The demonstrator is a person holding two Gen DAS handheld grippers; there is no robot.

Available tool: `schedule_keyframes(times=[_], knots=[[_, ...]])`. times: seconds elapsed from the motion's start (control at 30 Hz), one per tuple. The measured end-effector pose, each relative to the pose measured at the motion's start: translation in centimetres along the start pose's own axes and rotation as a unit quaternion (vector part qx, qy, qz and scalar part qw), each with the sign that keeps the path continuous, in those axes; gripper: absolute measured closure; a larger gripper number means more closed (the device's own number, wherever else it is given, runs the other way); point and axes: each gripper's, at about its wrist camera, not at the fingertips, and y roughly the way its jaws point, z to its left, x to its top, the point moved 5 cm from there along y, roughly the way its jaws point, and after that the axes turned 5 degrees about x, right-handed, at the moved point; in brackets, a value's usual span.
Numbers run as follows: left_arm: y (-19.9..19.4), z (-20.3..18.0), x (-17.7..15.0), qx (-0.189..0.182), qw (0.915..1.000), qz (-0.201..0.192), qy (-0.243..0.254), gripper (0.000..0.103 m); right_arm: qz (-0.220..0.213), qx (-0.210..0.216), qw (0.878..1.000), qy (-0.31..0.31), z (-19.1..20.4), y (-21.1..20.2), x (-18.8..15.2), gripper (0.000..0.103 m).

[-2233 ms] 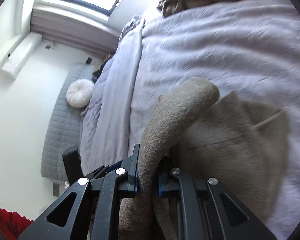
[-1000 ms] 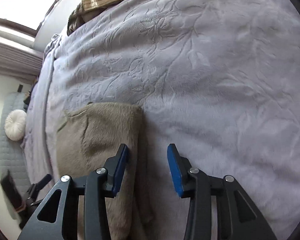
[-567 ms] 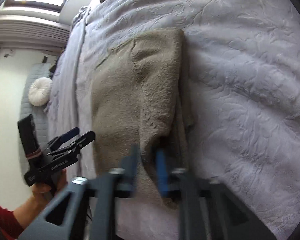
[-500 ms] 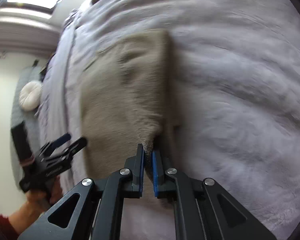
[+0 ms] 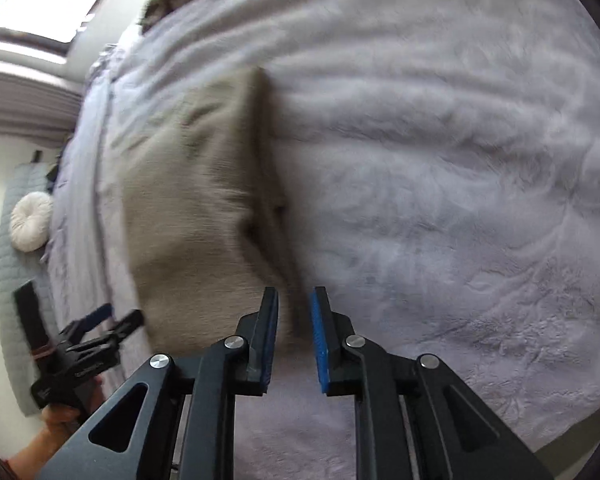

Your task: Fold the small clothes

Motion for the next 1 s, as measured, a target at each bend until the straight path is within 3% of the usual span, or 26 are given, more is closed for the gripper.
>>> schedule_keyframes(times=[0.07, 0.17, 0.27, 0.37, 0.63, 1.0], knots=[[0.7, -0.2, -0.7, 0.003, 0.9999, 0.010, -0.002, 0.004, 0.008, 0.009, 0.999, -0.032, 2.0, 0.3, -0.1, 0.085], [1.8, -0.2, -1.3, 0.002, 0.9995, 0.028, -0.013, 0.004, 0.034, -0.020, 0.997, -0.073, 3.5, 2.0, -0.7, 0.085], [2.2, -0.1, -1.8, -0.009, 0.9989, 0.041, -0.022, 0.004, 0.068, -0.065, 0.993, -0.075, 2.0, 4.6, -1.1, 0.090], [2.2, 0.0, -1.9, -0.012, 0.9984, 0.049, -0.023, 0.004, 0.072, -0.075, 0.991, -0.079, 0.9, 5.6, -1.3, 0.094], [1.5, 0.3, -2.2, -0.008, 0.9980, 0.059, -0.022, 0.004, 0.073, -0.073, 0.993, -0.058, 0.8, 5.4, -1.2, 0.094], [0.1, 1.6, -0.8, -0.014, 0.9974, 0.062, -0.035, 0.004, 0.068, -0.052, 0.996, -0.026, -0.6, 2.3, -1.4, 0.089]])
